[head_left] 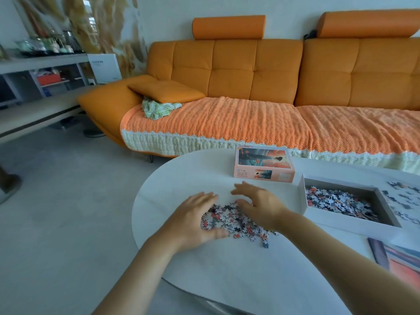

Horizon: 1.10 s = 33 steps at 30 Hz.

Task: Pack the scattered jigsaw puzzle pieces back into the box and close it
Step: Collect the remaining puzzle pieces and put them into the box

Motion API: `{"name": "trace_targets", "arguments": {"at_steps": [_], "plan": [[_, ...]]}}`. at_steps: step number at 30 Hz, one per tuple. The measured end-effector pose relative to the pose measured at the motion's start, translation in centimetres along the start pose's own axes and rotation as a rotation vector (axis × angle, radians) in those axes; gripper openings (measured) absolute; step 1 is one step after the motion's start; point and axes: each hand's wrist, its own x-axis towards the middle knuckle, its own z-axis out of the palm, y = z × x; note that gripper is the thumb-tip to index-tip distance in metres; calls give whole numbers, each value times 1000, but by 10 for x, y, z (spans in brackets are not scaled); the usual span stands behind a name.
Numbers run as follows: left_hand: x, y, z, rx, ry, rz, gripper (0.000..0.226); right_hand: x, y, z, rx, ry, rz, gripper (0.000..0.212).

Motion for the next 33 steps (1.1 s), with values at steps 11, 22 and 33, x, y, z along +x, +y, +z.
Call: {"name": "trace_targets", "arguments": {"at_steps": [11, 22, 33], "plan": [[25, 37, 33, 193, -97, 21, 125, -42, 19, 7, -209, -126, 41, 56], [16, 97, 68, 34, -17, 190, 112, -112, 39, -3, -40, -1, -46, 53], [22, 166, 108, -27, -40, 244, 89, -172, 65, -42, 84, 106, -48, 29]]}}
